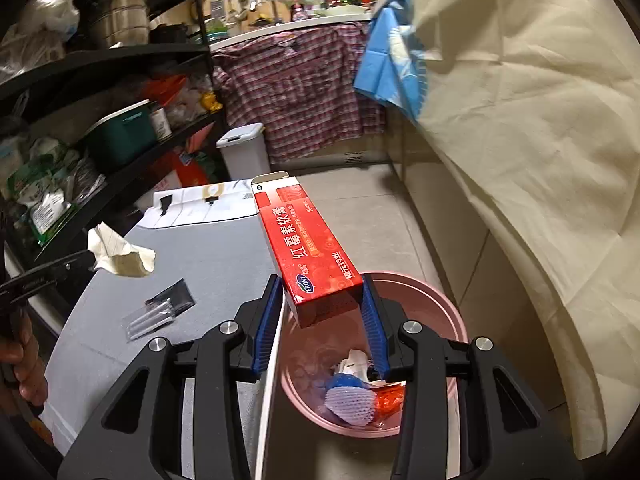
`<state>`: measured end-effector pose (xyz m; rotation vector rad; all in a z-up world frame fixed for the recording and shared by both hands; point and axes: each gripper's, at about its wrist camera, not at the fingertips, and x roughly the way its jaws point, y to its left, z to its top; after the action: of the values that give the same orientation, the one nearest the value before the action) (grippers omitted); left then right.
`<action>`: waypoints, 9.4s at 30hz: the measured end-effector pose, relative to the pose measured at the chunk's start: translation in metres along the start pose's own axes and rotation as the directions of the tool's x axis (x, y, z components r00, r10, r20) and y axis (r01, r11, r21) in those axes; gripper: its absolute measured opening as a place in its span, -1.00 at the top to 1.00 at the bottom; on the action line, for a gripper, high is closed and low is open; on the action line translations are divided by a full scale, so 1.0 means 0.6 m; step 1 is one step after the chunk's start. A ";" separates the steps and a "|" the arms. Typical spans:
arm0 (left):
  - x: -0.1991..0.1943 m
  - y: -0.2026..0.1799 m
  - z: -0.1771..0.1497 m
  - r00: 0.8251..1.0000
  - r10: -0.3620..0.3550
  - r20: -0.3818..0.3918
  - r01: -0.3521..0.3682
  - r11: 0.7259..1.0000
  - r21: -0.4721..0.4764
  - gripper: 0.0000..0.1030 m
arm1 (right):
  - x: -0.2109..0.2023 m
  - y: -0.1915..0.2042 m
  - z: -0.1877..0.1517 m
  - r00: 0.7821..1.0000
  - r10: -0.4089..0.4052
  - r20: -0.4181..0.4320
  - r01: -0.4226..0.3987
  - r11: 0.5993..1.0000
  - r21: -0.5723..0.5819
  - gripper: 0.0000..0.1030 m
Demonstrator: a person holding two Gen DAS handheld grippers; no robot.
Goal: Collect trash
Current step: 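Lift and carry the cream paper and the red box over the pink bucket, then open the right tool over the bucket while the left tool releases the paper, then move both open tools back to the table toward the straws and sachet, then close the left tool on the clear plastic straws, then close the right tool on the black sachet, then lift and carry the straws and the black sachet over the pink bucket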
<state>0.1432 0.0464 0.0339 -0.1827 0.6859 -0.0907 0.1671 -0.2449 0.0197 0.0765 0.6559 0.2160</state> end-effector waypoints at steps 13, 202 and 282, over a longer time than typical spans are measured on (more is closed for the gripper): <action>0.047 -0.086 0.000 0.998 -0.062 -0.022 0.063 0.996 0.065 0.94 | 0.016 -0.049 -0.003 0.996 -0.087 -0.032 0.089 0.994 0.059 0.22; 0.064 0.191 -0.037 0.978 0.085 -0.192 -0.067 0.993 0.101 0.96 | 0.223 0.326 -0.048 0.929 0.244 -0.279 -0.322 0.905 -0.279 0.81; 0.128 -0.271 -0.015 0.957 -0.221 -0.187 0.269 0.920 0.286 0.96 | 0.091 -0.082 -0.028 0.978 -0.059 -0.199 0.079 0.992 0.096 0.78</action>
<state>0.1928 -0.1251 0.0113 0.0415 0.7886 -0.4555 0.2076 -0.2804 -0.0330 0.1327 0.8649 0.1230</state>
